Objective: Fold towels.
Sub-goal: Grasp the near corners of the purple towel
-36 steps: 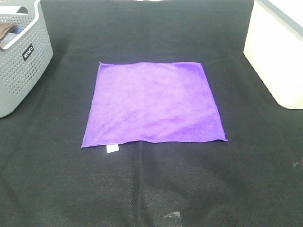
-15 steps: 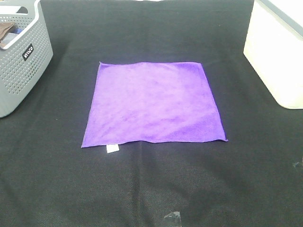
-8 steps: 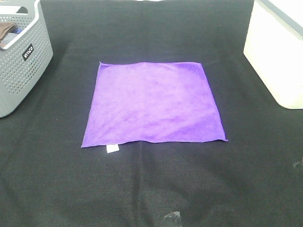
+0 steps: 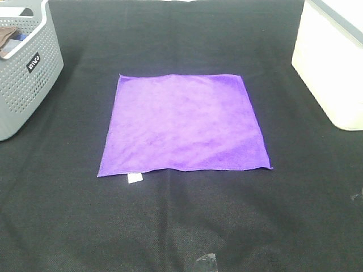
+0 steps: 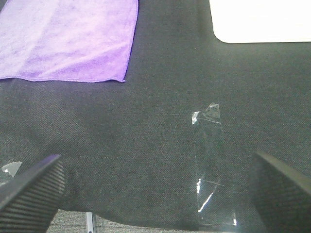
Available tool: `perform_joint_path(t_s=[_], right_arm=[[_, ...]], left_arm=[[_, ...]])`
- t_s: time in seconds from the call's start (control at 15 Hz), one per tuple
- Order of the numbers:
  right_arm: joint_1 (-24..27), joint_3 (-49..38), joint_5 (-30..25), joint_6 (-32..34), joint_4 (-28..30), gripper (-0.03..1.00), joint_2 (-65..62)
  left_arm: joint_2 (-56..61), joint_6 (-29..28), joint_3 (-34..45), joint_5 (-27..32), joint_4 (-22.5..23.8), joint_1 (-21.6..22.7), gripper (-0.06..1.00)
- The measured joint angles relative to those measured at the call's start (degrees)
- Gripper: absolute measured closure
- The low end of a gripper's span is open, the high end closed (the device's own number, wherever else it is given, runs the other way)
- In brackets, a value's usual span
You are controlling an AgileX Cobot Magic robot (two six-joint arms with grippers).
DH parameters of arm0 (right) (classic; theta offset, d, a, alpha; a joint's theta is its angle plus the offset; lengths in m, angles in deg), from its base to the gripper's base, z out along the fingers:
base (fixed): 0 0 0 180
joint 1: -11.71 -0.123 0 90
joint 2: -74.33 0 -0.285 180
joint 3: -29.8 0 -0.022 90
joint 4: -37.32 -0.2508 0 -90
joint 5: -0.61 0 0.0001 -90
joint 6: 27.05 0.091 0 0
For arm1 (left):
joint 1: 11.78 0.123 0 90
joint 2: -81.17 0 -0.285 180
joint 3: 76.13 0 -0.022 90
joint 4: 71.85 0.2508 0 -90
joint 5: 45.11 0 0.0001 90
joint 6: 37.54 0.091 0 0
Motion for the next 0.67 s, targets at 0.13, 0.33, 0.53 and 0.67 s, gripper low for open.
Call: perform_joint_path(t_s=[0.13, 0.33, 0.53, 0.67], right_arm=[[0.0, 0.0, 0.0, 0.0, 0.0, 0.01, 0.0], [0.0, 0.0, 0.0, 0.0, 0.0, 0.01, 0.0], [0.0, 0.0, 0.0, 0.0, -0.1, 0.01, 0.0], [0.0, 0.0, 0.0, -0.1, -0.1, 0.01, 0.0]], left_arm=[[0.0, 0.0, 0.0, 0.0, 0.0, 0.0, -0.05], [0.0, -0.1, 0.0, 0.0, 0.0, 0.0, -0.05], [0.0, -0.1, 0.0, 0.0, 0.0, 0.0, -0.05], [0.0, -0.1, 0.0, 0.0, 0.0, 0.0, -0.05]])
